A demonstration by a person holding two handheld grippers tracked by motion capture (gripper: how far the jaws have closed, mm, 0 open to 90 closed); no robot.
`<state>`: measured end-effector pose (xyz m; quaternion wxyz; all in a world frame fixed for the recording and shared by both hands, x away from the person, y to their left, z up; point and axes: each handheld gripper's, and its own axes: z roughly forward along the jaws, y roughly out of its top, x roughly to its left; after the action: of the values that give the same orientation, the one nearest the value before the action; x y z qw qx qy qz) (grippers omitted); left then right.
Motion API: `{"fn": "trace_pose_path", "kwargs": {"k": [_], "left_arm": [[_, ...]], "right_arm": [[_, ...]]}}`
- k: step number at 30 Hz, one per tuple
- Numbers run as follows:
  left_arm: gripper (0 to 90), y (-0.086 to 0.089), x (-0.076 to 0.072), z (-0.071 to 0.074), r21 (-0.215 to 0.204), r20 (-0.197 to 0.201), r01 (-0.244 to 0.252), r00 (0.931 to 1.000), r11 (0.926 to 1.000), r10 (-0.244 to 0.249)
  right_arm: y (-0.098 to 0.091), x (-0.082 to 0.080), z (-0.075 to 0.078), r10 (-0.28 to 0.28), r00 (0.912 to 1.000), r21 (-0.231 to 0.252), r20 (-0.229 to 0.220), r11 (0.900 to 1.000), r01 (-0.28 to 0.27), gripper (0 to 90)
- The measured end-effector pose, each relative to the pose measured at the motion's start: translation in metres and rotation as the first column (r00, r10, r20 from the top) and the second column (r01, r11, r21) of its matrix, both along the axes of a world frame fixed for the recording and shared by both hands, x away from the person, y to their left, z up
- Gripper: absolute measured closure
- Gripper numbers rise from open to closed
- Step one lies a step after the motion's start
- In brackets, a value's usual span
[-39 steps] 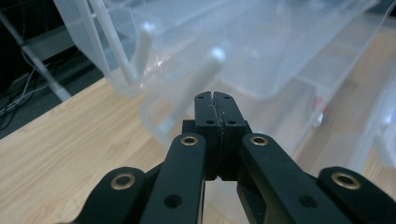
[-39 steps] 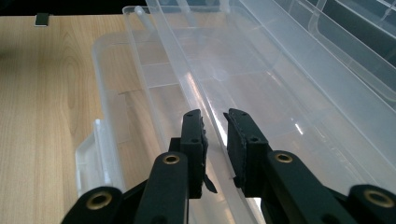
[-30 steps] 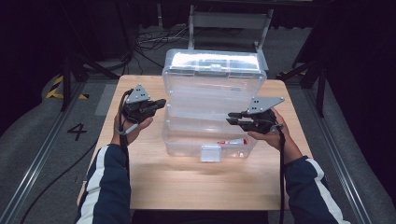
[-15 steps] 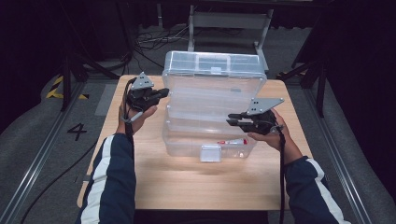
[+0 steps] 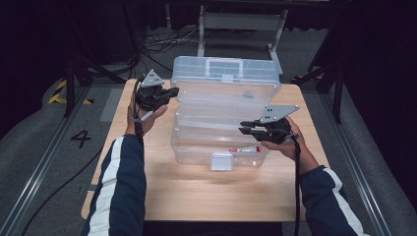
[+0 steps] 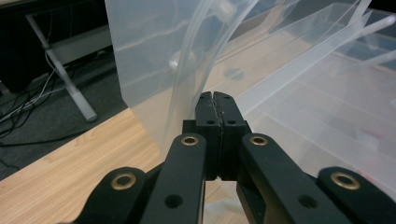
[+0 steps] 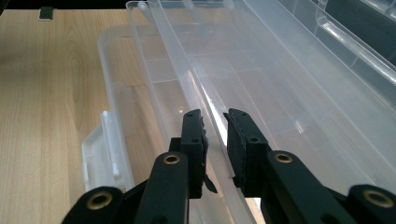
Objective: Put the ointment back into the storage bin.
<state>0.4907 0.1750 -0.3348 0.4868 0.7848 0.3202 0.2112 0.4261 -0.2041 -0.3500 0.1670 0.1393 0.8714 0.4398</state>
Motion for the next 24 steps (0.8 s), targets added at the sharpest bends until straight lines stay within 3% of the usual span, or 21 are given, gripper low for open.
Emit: {"fn": "trace_pose_path", "kwargs": {"k": [10,24], "left_arm": [[90.0,0.007,-0.009,0.006,-0.052,0.031,0.016,0.9994,0.9985,-0.014],[90.0,0.011,-0.019,-0.001,-0.053,0.033,0.043,0.9986,0.9976,-0.042]], "right_arm": [[-0.004,-0.002,-0.001,-0.008,0.9999,0.001,0.008,1.0,0.008,76.5],[-0.009,-0.008,-0.003,-0.018,0.9998,-0.021,0.002,0.9996,0.018,75.6]]}}
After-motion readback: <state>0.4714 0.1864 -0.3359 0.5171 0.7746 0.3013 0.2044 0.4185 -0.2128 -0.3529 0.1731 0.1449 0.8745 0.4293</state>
